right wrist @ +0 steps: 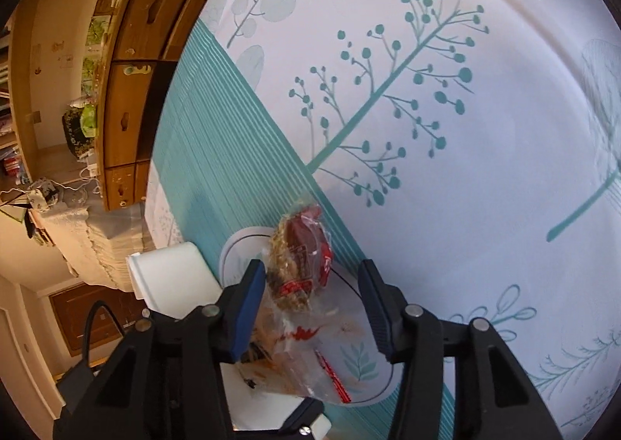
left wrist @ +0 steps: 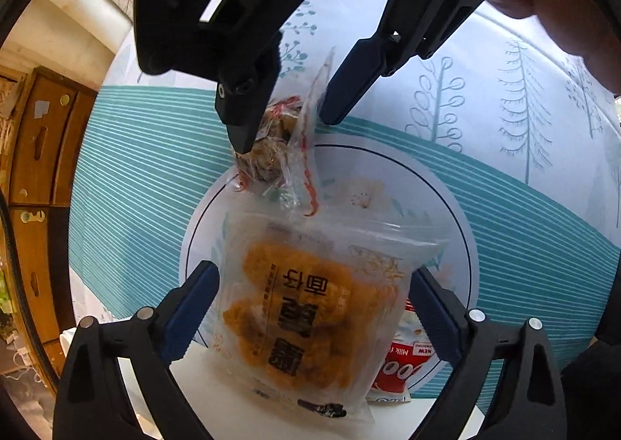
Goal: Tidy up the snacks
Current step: 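Close the left tool on the orange snack bag while the right grasps the red candy, then lift the orange snack bag with the left tool while the right lifts the red candy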
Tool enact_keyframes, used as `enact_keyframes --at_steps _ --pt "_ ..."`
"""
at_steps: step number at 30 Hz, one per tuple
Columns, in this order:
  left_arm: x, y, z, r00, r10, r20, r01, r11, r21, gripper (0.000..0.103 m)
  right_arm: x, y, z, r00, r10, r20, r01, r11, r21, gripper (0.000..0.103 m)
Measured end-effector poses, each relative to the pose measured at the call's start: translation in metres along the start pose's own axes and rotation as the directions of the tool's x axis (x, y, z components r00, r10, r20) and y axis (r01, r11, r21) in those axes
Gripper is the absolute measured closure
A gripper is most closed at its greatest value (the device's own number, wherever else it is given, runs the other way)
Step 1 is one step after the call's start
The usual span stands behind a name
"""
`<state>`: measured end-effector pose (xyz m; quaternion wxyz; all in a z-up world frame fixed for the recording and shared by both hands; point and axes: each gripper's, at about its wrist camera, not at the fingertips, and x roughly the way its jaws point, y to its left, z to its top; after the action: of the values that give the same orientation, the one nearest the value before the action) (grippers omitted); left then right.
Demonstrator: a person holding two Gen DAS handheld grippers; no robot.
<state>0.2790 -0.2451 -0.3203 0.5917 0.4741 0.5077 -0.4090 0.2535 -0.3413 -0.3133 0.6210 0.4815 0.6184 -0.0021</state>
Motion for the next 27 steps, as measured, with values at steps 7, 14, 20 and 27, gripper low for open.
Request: enact_keyframes --at_steps 7,14,20,27 --pt "0.009 0.002 0.006 0.999 -0.026 -0.027 0.026 1.000 -0.007 0.001 0.002 0.009 0.002 1.000 0.020 0.010 -0.019 0.999 -0.036 0.067" --pt "0.025 0.016 0.013 0.995 -0.060 -0.084 0.056 0.997 -0.047 0.008 -0.009 -0.005 -0.002 0.999 0.033 0.036 -0.032 0.999 -0.015 0.067" --pt "0.031 0.026 0.013 0.992 -0.075 -0.096 0.068 0.995 -0.077 0.013 -0.033 -0.022 -0.008 0.995 0.057 0.086 -0.060 0.998 0.029 0.067" --pt "0.029 0.038 0.009 0.994 -0.052 -0.092 0.042 0.994 -0.102 0.023 -0.056 -0.030 -0.023 0.990 0.078 0.118 -0.083 0.995 0.046 0.067"
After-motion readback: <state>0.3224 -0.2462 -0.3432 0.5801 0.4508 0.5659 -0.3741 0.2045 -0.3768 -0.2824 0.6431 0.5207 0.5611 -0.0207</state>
